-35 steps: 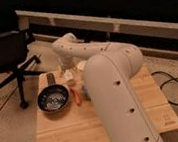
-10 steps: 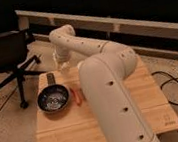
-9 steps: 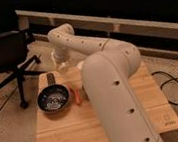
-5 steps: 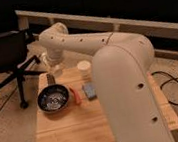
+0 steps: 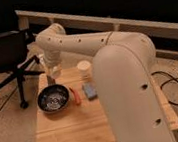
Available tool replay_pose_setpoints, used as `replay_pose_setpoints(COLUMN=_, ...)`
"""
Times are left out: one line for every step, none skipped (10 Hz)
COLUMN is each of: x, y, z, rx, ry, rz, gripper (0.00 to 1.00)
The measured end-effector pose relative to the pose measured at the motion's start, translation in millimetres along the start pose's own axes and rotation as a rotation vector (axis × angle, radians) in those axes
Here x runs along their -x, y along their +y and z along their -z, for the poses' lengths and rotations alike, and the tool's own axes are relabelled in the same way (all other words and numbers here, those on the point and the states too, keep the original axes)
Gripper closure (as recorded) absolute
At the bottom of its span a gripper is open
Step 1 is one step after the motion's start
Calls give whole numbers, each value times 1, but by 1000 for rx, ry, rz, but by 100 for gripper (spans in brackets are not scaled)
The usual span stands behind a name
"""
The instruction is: Place the bottle in the ceramic bowl
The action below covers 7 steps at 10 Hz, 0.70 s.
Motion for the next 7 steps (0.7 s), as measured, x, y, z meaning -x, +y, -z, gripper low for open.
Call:
replay_pose_setpoints(x=0, y=3, z=-1, rx=0, ry=3, rz=13, gripper=100)
replay_pose_setpoints(x=-1, y=18, z=-8, rx=7, ry=17, rz=53, gripper=100)
replay_pose_setpoints(x=-2, y=33, z=-14, rx=16, ry=30, rz=86, gripper=100)
replay_pose_setpoints(x=-6, y=49, z=-22, rx=26, ry=50, rz=116, gripper=100)
replay_pose_setpoints(x=-10, y=57, z=-30, rx=23, ry=68, rz=132, gripper=100)
replay_pose_setpoints(x=-12, y=60, z=-34, rx=23, ry=79, rz=124, gripper=100)
replay_pose_setpoints(x=-14, y=63, z=-38, rx=20, ry=93, rz=103, gripper=100)
